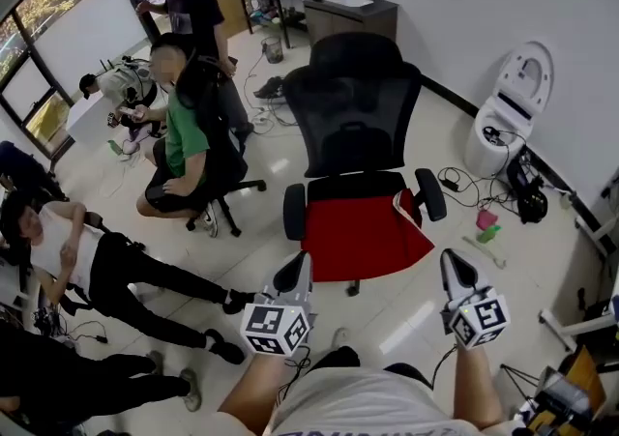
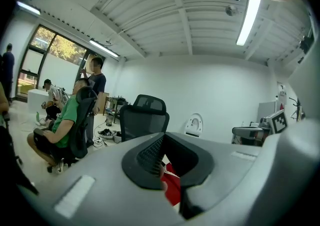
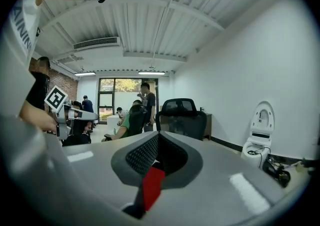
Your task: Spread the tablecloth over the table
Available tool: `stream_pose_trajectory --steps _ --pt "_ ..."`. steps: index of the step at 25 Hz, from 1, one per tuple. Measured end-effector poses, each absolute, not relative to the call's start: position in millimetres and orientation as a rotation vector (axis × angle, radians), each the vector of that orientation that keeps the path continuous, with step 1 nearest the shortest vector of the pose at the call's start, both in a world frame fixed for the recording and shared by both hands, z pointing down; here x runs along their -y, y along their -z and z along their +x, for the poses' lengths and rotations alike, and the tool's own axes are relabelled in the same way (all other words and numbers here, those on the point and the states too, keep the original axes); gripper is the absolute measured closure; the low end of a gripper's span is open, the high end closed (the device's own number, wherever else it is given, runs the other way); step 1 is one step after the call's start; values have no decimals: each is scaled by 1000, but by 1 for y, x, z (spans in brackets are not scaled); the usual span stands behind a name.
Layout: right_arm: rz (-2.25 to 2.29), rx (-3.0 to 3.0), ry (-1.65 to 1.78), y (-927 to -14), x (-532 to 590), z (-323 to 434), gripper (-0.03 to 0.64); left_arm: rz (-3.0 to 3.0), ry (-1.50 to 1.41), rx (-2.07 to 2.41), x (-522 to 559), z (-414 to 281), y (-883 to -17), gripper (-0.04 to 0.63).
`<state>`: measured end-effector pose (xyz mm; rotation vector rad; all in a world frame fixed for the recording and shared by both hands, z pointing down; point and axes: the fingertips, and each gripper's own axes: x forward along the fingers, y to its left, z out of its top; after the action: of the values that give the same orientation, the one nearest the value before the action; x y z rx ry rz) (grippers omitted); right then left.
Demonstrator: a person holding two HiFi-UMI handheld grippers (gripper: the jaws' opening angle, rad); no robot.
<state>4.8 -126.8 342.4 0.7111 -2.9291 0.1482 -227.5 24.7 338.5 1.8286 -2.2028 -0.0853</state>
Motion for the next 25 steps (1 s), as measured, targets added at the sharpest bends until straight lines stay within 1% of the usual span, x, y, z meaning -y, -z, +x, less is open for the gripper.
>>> stream_pose_trajectory --steps 4,9,17,25 --pt "667 2913 -152 -348 145 -23 609 1789 106 2217 -9 -257 -342 589" --pt "616 2901 -189 -361 173 -40 609 1730 117 2216 10 -267 -357 589" --pt "427 2863 -206 -396 228 -53 609 1594 144 2323 55 -265 -362 589" --pt "325 2817 -278 -442 264 -62 609 1495 77 2331 92 -261 -409 589"
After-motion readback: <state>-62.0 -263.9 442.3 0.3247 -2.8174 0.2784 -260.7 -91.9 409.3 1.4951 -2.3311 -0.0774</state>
